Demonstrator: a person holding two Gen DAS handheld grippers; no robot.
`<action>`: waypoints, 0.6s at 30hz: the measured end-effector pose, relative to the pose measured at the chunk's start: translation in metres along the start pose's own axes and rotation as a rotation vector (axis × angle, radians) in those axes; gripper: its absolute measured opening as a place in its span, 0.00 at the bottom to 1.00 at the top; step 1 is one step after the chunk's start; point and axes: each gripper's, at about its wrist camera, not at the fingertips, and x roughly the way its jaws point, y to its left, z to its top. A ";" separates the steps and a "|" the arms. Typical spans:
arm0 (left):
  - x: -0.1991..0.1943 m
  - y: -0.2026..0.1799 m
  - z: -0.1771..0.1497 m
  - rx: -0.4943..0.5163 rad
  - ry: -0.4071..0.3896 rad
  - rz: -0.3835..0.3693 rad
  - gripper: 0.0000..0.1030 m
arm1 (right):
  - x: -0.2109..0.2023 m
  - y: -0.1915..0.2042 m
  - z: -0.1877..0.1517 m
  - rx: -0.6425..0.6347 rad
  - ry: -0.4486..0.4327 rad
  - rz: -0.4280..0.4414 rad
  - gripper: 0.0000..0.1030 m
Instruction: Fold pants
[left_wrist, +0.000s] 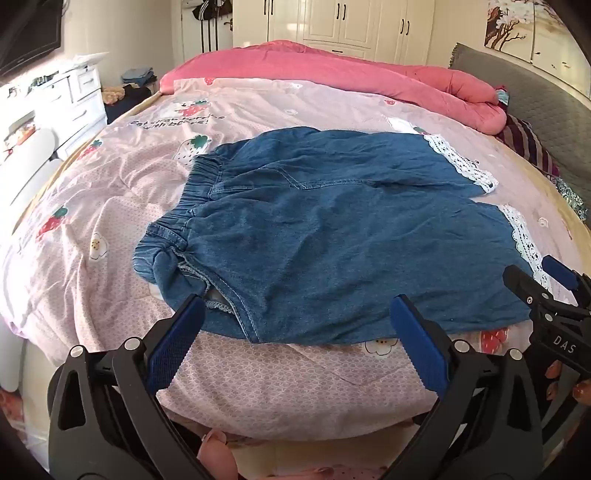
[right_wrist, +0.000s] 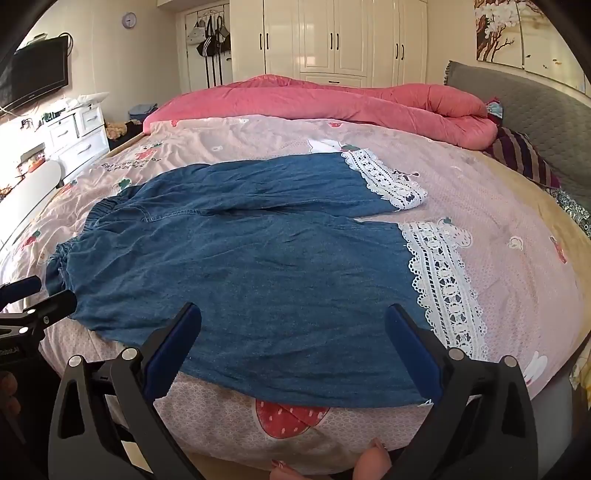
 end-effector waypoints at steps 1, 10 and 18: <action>0.000 0.000 0.000 0.005 0.005 0.002 0.92 | 0.000 0.000 0.000 -0.001 -0.001 0.000 0.96; 0.000 -0.002 0.000 0.012 0.002 0.007 0.92 | -0.004 0.002 0.000 -0.013 0.001 0.002 0.96; -0.001 -0.004 0.000 0.015 -0.006 0.008 0.92 | -0.002 0.006 -0.001 -0.020 0.005 -0.001 0.96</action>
